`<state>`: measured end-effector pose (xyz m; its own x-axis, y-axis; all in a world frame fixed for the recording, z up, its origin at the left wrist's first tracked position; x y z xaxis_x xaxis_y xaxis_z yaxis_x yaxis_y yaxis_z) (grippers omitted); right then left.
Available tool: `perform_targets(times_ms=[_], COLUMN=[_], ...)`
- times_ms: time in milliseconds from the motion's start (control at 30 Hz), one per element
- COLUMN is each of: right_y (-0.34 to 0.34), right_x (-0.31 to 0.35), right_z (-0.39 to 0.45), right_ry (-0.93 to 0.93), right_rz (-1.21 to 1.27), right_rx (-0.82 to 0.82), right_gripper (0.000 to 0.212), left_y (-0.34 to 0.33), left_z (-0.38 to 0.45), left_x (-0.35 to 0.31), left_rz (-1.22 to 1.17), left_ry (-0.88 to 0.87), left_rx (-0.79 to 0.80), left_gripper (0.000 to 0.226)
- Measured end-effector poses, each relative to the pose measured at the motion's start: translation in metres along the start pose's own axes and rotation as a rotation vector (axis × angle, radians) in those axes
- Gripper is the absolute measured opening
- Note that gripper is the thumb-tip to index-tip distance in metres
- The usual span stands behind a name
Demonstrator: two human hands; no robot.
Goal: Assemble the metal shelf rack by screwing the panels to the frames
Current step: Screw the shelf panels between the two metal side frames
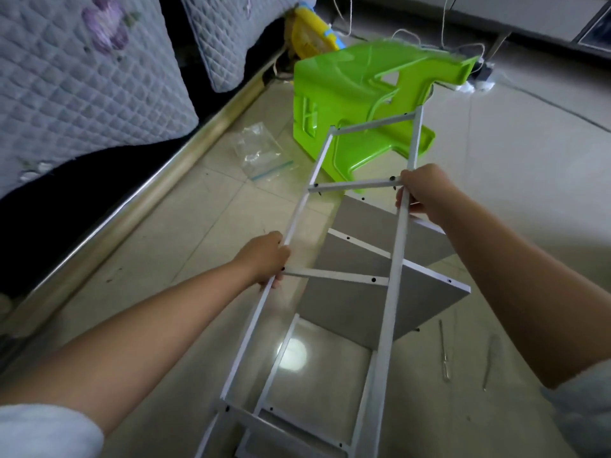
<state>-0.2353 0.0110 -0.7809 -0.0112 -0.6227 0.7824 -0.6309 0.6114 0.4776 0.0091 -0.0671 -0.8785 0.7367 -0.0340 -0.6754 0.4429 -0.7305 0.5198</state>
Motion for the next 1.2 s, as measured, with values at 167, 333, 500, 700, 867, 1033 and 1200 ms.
perform_targets(times_ms=[167, 333, 500, 700, 867, 1033, 1200], right_y=[0.014, 0.043, 0.067, 0.067, 0.069, 0.07, 0.067], right_x=[-0.019, -0.029, -0.027, -0.027, -0.042, -0.046, -0.043], right_z=[-0.006, -0.013, -0.024, -0.026, -0.02, -0.014, -0.01], right_ry=[-0.055, -0.079, 0.028, 0.155, 0.14, 0.153, 0.18], right_rz=[-0.019, 0.039, 0.006, -0.184, -0.214, -0.183, -0.113], right_rx=[-0.05, -0.074, -0.055, -0.035, -0.016, -0.027, -0.024], right_gripper=[0.029, 0.025, 0.038, 0.044, 0.043, 0.039, 0.036], left_y=[0.047, 0.048, 0.024, 0.003, -0.007, -0.011, -0.014], left_z=[-0.032, -0.061, -0.06, -0.046, -0.032, -0.026, -0.023], left_x=[-0.05, -0.095, -0.123, -0.114, -0.107, -0.106, -0.099], left_rz=[0.361, 0.306, 0.318, 0.382, 0.421, 0.451, 0.322], left_ry=[-0.194, -0.307, -0.314, -0.211, -0.147, -0.073, 0.055], left_rx=[-0.216, -0.257, -0.154, -0.069, -0.014, 0.002, 0.092], left_gripper=[0.033, 0.01, 0.034, 0.023, 0.031, 0.033, 0.032])
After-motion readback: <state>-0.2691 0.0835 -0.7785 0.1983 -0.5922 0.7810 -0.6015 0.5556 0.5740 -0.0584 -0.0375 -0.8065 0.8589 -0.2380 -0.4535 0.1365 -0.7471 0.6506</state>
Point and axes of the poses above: each hand's wrist, its own z-axis towards the middle knuckle, its own y-axis out of the back of the hand, x = y × z, the point moved 9 cm from there along z, towards the middle knuckle, and after that the axes turned 3 degrees about z, right-handed, at the moved point
